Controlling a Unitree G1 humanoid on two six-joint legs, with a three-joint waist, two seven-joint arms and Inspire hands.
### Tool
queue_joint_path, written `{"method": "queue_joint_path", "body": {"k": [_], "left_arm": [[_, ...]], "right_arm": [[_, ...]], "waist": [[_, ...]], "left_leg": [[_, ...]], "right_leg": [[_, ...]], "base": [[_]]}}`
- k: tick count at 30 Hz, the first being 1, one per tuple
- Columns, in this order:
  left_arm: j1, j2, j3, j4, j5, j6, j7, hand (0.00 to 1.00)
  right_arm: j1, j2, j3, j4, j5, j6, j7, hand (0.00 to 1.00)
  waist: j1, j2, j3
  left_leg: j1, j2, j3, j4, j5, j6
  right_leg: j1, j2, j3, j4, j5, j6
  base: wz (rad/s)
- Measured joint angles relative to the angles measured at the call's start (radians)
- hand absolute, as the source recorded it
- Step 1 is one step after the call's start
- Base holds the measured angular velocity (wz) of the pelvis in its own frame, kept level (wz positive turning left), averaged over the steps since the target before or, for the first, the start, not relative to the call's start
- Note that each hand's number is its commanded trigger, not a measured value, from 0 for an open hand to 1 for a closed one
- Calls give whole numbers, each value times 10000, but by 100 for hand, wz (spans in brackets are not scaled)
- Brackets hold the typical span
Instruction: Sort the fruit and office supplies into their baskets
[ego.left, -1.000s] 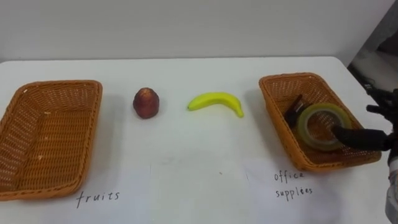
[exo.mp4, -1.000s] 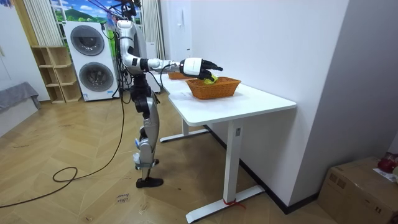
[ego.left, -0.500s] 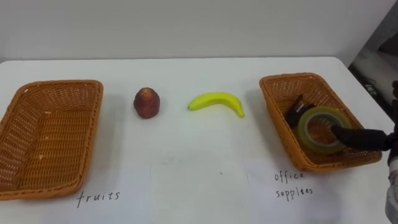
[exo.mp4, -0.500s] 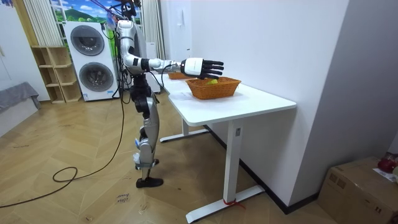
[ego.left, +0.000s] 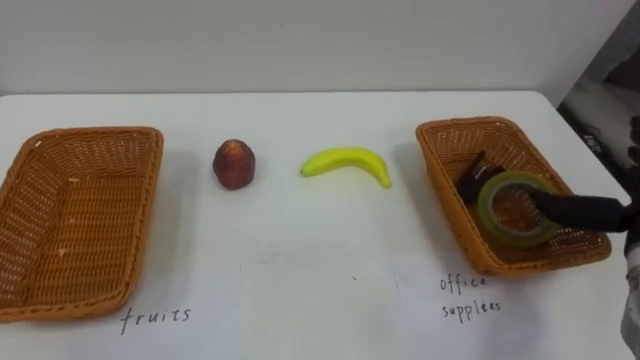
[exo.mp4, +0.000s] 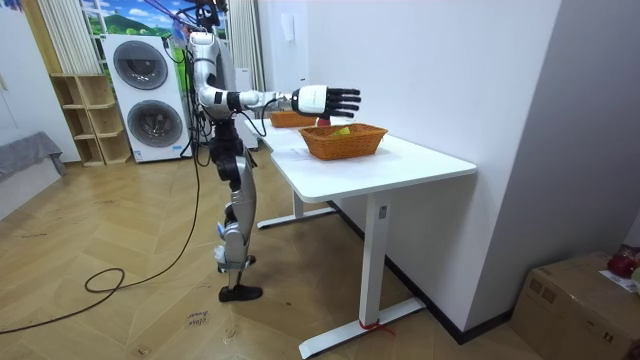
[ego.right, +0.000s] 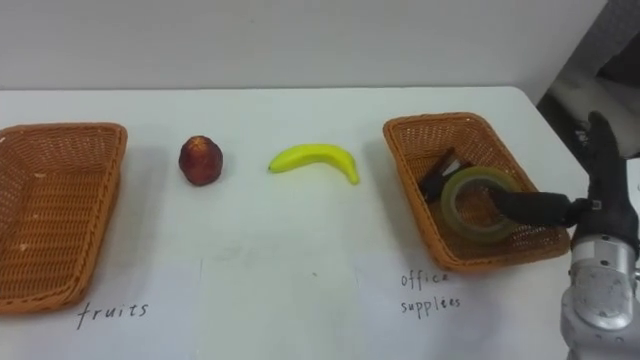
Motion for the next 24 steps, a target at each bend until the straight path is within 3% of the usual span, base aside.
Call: {"method": "queue_joint_path", "body": {"k": [10, 16, 24], "left_arm": [[-354, 227, 4, 164, -5, -45, -108, 0], [-394, 244, 6, 167, -5, -46, -209, 0], [143, 138, 191, 186, 46, -57, -280, 0]], "right_arm": [[-1006, -196, 44, -569, -29, -128, -332, 0], [-1372, -197, 100, -575, -39, -240, -375, 0], [-1372, -196, 105, -576, -313, -244, -374, 0]], "waist": [[272, -10, 65], [501, -35, 37], [592, -103, -35]], "left_leg": [[151, -2, -4, -34, -6, -11], [138, -16, -65, -33, -6, -11], [166, -21, -62, -5, -4, -12]], "right_leg": [[126, 17, -32, 2, 0, 0], [142, 10, -106, 1, 0, 0], [234, -5, -253, -20, 0, 0]], "base": [[0], [2], [1]]}}
